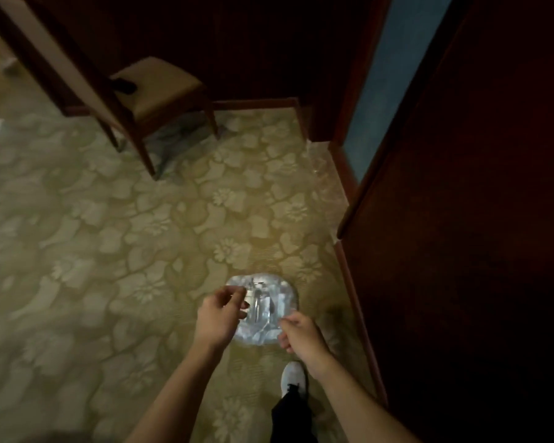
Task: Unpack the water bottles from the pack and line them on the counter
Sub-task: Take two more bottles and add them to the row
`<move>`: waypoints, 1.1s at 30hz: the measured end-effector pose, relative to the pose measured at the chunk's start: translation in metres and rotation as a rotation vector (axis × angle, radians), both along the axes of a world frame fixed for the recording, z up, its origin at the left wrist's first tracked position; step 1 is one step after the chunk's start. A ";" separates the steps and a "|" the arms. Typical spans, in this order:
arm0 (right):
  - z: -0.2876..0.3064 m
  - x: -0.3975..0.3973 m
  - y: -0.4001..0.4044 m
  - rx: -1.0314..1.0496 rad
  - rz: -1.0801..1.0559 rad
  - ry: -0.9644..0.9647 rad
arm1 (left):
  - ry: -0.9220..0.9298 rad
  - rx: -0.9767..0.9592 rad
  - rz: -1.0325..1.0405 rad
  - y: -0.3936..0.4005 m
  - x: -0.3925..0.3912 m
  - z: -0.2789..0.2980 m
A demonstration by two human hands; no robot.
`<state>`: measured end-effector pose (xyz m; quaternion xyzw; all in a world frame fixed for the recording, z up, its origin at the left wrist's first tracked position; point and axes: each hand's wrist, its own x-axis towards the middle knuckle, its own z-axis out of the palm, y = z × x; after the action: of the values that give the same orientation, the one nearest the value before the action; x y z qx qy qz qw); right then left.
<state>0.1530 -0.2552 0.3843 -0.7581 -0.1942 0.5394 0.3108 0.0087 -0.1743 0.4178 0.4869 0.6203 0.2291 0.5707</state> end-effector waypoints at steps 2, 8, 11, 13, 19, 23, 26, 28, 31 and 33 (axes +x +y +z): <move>-0.026 0.005 0.020 -0.064 0.058 0.025 | 0.059 -0.035 0.017 0.015 -0.002 -0.017; -0.090 0.016 0.071 -0.132 0.117 0.110 | 0.171 -0.166 -0.011 0.056 0.002 -0.090; -0.143 0.025 0.104 -0.144 0.104 0.096 | 0.181 -0.198 -0.023 0.079 0.011 -0.143; -0.184 0.029 0.124 -0.157 0.082 0.080 | 0.189 -0.200 -0.056 0.094 0.016 -0.184; -0.317 0.025 0.163 -0.141 0.119 0.067 | 0.220 -0.260 -0.140 0.120 0.009 -0.332; -0.418 0.025 0.184 -0.138 -0.031 -0.008 | 0.254 -0.272 -0.214 0.132 0.009 -0.427; -0.472 0.027 0.188 -0.176 0.011 -0.048 | 0.331 -0.270 -0.316 0.139 0.018 -0.490; -0.501 0.026 0.184 -0.224 0.128 -0.033 | 0.461 -0.251 -0.431 0.144 0.029 -0.529; -0.534 0.024 0.184 -0.223 0.176 -0.033 | 0.705 -0.247 -0.600 0.142 0.042 -0.565; -0.548 0.020 0.188 -0.176 0.131 -0.004 | 0.752 -0.287 -0.597 0.138 0.046 -0.587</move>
<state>0.1731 -0.0676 -0.1637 -0.7691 -0.1959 0.5720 0.2070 0.0548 -0.0359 -0.1692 0.6086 0.6420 -0.2232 0.4093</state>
